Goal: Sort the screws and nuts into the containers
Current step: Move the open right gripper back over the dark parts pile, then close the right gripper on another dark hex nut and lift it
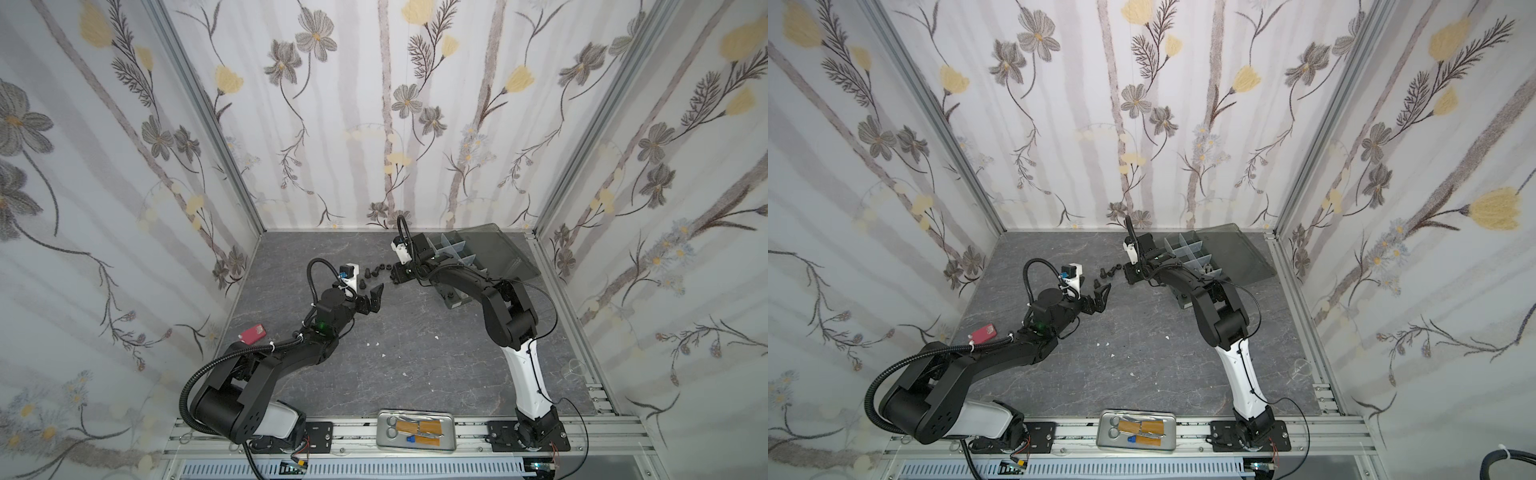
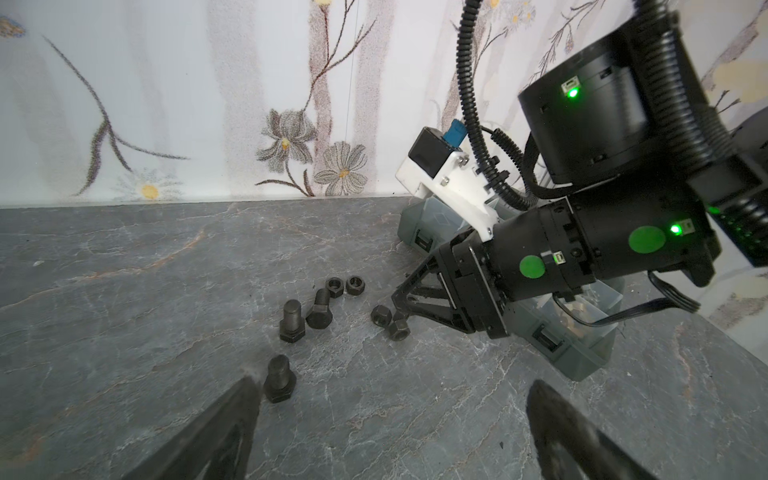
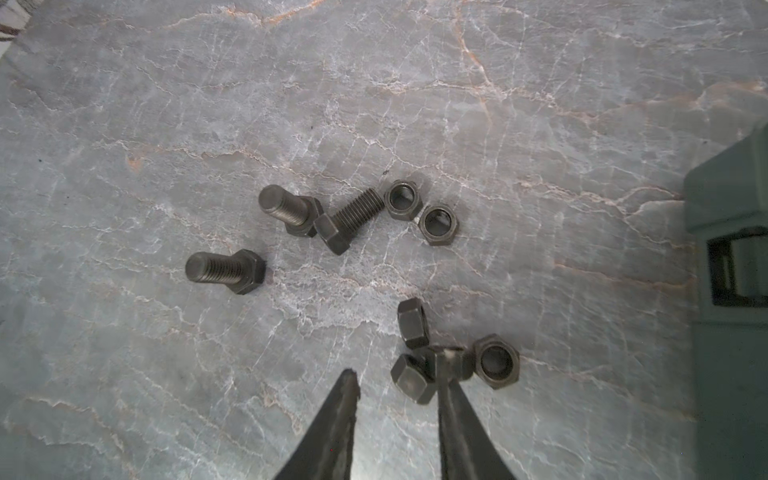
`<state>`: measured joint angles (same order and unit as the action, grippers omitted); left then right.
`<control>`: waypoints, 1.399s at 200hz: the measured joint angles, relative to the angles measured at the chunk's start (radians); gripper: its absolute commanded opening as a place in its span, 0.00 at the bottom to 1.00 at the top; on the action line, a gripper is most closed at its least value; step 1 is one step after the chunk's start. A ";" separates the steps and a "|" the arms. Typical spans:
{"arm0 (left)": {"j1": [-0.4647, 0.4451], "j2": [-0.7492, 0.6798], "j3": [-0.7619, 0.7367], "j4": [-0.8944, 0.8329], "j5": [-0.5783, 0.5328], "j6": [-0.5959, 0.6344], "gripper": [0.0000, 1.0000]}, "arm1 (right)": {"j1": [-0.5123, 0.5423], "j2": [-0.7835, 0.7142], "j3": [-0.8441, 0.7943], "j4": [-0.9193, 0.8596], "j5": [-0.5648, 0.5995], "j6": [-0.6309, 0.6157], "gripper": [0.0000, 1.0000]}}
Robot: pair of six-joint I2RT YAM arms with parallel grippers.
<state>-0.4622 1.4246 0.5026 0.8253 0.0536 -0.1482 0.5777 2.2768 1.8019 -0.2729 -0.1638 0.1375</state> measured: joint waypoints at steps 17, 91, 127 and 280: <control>0.000 0.000 0.000 0.000 -0.001 0.009 1.00 | 0.000 0.040 0.034 -0.008 0.006 0.000 0.33; 0.000 0.027 0.001 0.001 -0.004 0.000 1.00 | 0.011 0.112 0.090 -0.021 0.021 -0.034 0.34; 0.000 0.033 0.010 0.001 -0.003 -0.009 1.00 | 0.009 0.143 0.110 -0.013 0.041 -0.043 0.29; 0.000 0.087 0.091 -0.045 0.029 -0.014 1.00 | 0.007 -0.013 0.024 -0.002 0.039 -0.047 0.06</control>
<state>-0.4622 1.5112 0.5934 0.7803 0.0822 -0.1619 0.5846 2.2642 1.8263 -0.2745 -0.1249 0.0902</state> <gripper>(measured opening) 0.997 0.117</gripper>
